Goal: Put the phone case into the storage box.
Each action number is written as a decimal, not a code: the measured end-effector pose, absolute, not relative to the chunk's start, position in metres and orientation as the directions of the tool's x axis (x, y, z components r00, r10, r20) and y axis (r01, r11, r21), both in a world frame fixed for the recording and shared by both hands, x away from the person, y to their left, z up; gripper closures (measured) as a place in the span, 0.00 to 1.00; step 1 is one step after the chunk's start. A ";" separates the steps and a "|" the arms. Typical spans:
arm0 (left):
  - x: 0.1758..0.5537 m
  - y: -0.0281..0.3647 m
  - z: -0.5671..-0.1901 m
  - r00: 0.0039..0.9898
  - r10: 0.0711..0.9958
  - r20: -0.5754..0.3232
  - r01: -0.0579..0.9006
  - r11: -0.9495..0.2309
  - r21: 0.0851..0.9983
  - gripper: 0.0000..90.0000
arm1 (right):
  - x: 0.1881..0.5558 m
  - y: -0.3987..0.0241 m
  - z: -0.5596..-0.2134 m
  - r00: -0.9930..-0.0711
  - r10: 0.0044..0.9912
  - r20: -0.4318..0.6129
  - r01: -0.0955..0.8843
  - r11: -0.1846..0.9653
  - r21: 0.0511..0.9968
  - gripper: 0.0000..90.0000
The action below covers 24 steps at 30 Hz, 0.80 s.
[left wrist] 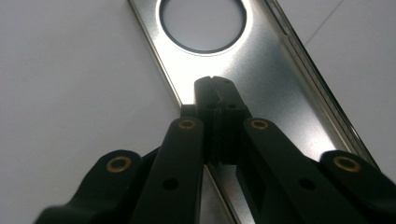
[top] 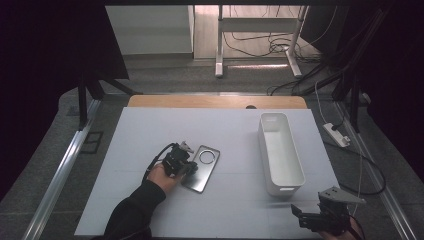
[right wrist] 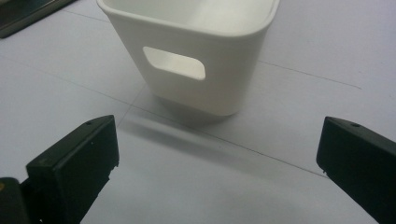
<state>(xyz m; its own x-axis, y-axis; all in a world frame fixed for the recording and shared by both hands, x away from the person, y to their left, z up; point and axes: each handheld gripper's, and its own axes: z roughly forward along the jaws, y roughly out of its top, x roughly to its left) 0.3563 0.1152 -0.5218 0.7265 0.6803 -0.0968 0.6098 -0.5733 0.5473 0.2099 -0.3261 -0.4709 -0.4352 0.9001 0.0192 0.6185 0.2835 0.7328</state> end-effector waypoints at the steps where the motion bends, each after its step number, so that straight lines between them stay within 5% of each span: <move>1: 0.357 0.116 -0.522 0.723 0.684 -0.094 0.612 -0.571 0.547 0.99 | 0.210 -0.326 -0.471 -0.435 0.900 0.019 0.619 0.283 0.733 0.00; 24: 0.363 0.128 -0.503 0.695 0.716 -0.067 0.612 -0.539 0.579 0.98 | 0.210 -0.326 -0.471 -0.434 0.901 0.022 0.620 0.281 0.733 0.00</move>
<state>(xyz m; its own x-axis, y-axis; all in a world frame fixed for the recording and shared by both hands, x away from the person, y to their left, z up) 0.3631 0.1275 -0.5031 0.6946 0.7163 -0.0667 0.6119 -0.5394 0.5785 0.2099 -0.3263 -0.4708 -0.4338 0.9007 0.0219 0.6200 0.2808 0.7327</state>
